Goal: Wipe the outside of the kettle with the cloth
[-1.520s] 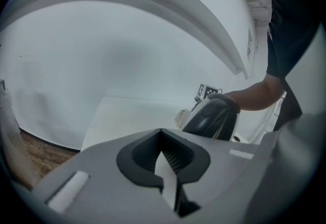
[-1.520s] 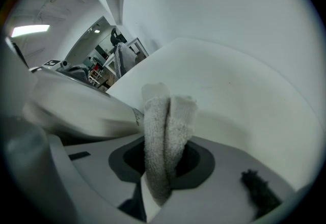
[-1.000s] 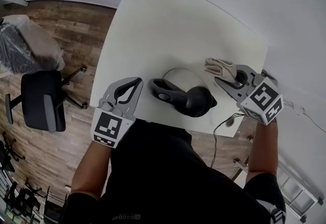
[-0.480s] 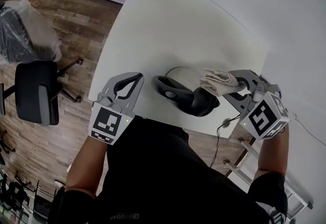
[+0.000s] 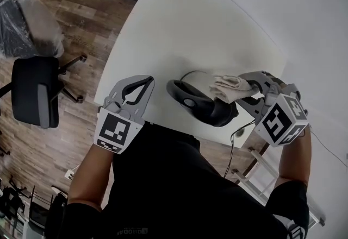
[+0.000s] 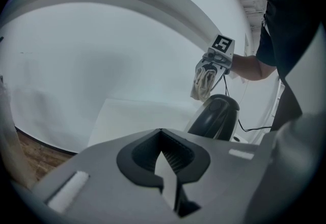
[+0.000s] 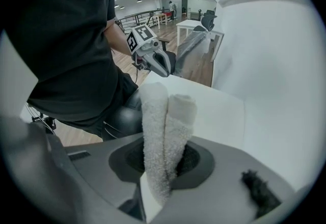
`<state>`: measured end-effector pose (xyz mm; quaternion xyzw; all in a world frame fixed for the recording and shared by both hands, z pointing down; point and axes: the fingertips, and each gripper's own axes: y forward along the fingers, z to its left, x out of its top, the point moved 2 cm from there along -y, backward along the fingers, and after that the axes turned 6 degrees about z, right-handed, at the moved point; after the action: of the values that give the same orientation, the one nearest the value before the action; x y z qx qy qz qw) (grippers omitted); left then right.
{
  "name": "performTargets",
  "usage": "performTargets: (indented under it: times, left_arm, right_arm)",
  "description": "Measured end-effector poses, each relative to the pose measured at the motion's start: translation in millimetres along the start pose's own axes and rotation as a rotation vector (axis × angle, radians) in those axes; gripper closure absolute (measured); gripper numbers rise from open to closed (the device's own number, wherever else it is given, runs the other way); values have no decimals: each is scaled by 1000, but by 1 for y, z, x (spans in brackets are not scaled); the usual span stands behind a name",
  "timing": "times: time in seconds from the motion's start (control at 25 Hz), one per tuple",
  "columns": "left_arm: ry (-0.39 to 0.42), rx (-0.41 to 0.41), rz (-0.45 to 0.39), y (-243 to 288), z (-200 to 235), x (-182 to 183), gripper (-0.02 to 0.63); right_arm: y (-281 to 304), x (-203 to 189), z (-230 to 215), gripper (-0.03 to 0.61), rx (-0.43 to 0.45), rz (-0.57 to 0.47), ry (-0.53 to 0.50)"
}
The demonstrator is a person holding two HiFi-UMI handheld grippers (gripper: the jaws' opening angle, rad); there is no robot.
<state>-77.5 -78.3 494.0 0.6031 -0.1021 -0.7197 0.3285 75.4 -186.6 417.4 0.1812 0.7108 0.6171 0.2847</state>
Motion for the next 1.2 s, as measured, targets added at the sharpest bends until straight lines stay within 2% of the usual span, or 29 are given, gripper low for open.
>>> performTargets:
  times: [0.28,0.8,1.2]
  left_arm:
    - [47,-22,17,8,-10,-4,609]
    - [6,-42,14,12,-6,-26,609]
    - [22,-65,0,11,-21,-10,609]
  right_arm:
    - [16,6,-4,483,74,35,-64]
    - [61,27,-17,483,183,93,-156]
    - [76,38,-18,483,228,166,-265]
